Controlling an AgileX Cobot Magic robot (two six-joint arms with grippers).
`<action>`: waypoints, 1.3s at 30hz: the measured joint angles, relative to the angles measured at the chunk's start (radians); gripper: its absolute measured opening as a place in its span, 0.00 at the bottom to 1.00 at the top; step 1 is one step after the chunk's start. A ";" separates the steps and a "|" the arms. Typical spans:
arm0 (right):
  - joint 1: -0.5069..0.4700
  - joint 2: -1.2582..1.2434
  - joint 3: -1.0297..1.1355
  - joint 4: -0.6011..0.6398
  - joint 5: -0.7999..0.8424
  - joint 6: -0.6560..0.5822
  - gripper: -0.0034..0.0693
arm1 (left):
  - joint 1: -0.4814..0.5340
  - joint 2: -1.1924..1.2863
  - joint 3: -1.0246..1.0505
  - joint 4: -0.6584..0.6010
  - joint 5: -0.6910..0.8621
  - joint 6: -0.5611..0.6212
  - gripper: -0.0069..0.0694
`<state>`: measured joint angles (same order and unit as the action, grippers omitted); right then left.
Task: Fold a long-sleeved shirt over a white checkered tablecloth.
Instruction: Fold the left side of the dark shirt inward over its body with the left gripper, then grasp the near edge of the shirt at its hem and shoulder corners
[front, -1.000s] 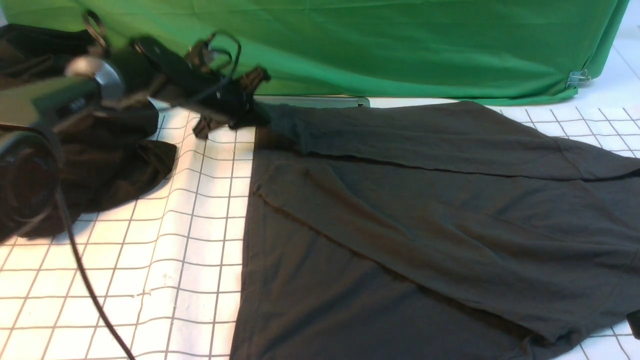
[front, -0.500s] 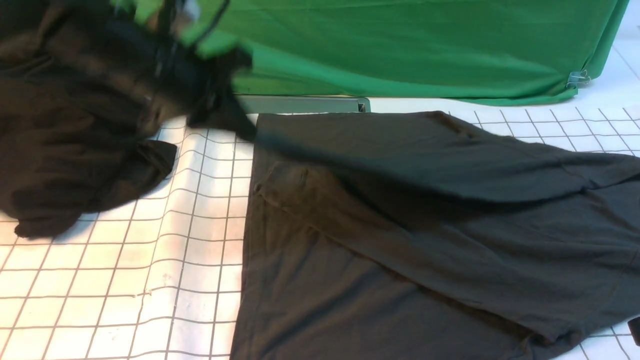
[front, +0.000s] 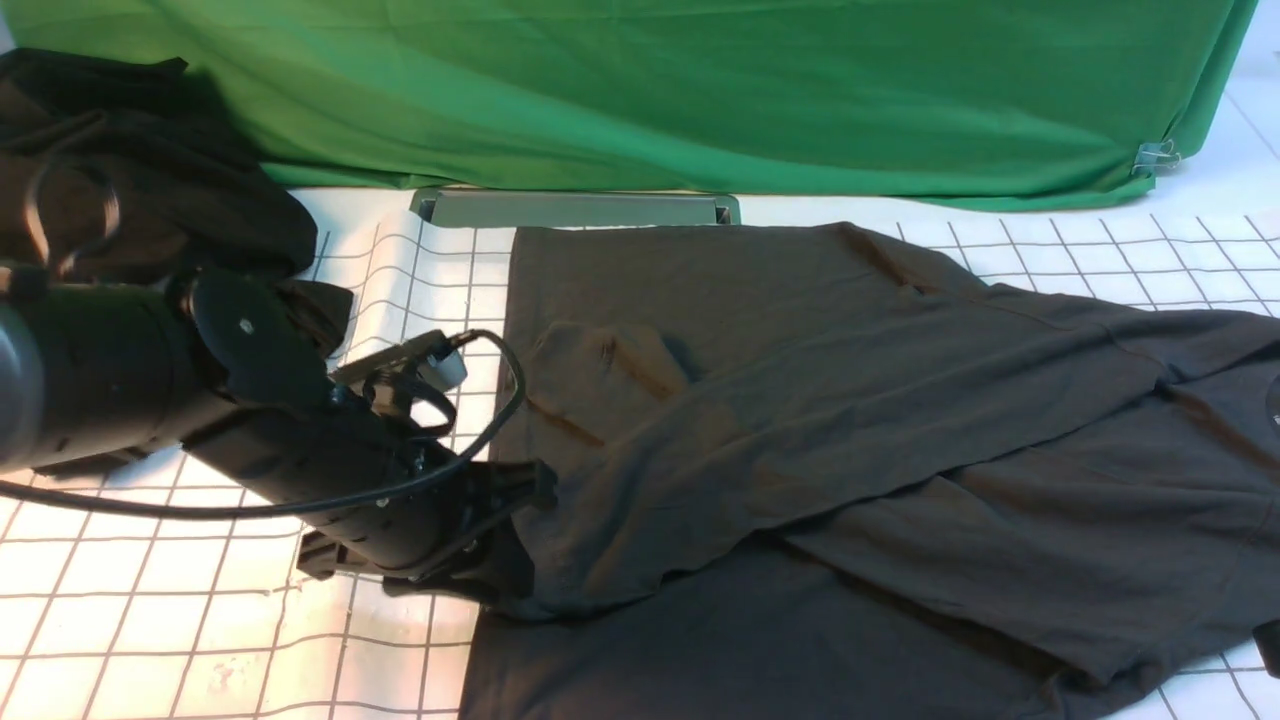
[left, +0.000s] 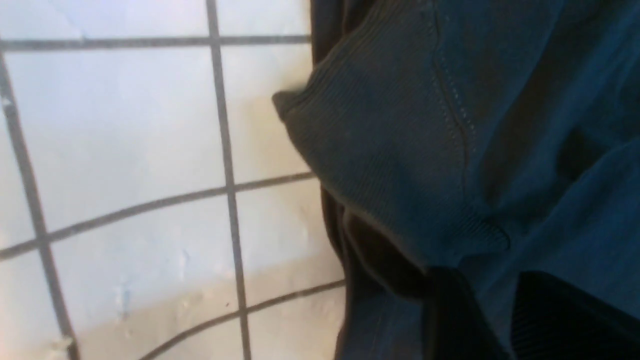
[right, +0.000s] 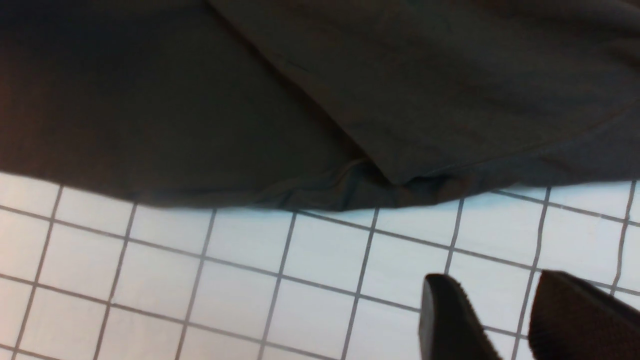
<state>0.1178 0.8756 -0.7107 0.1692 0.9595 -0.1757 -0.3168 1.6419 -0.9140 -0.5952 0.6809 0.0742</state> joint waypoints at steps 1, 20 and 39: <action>0.000 0.000 0.000 0.000 0.000 0.000 0.37 | 0.000 -0.001 -0.001 0.005 0.008 0.000 0.38; 0.000 0.000 0.000 0.000 -0.033 0.000 0.37 | -0.133 -0.093 0.194 0.160 0.128 -0.200 0.52; 0.104 0.016 0.000 -0.001 -0.019 -0.015 0.42 | -0.127 -0.139 0.174 0.100 0.106 -0.055 0.11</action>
<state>0.2220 0.8913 -0.7107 0.1684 0.9405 -0.1908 -0.4439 1.5027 -0.7400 -0.4950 0.7865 0.0190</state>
